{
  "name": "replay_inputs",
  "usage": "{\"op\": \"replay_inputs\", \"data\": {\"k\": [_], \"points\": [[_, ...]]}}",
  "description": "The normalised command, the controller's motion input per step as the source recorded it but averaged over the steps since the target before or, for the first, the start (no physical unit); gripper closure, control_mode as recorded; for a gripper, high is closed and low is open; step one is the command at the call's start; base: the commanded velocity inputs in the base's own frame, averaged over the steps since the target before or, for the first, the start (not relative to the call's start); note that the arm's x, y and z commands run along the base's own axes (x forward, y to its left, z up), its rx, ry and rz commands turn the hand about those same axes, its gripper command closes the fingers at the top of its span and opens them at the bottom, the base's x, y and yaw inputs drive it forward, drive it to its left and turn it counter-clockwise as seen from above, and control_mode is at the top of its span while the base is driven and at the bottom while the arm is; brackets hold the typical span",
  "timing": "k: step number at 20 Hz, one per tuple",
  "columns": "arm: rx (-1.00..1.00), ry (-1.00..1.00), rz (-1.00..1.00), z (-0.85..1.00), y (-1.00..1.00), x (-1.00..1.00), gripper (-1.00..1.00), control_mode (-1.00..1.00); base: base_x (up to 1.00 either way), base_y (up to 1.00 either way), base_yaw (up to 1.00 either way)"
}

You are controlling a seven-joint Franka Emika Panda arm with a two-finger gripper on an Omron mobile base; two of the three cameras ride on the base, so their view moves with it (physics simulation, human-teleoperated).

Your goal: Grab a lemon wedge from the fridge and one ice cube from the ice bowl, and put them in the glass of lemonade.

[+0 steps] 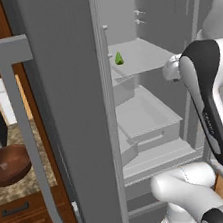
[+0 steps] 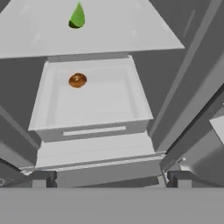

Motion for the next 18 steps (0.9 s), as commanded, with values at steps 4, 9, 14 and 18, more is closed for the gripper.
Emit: {"op": "replay_inputs", "data": {"k": [4, 9, 14, 18], "points": [[0.03, -0.19, 0.00, 0.22, 0.00, 0.09, -1.00, -1.00, 0.00, 0.00, 0.00], [0.07, -0.19, 0.00, 0.43, 0.08, 0.16, -1.00, -1.00, 0.00, 0.00, 0.00], [0.10, -0.03, 0.03, 0.46, 0.08, 0.17, -1.00, -1.00, 0.00, 0.00, 0.00], [0.05, 0.00, 0.08, 0.22, 0.17, 0.06, -1.00, -1.00, 0.00, 0.00, 0.00]]}}
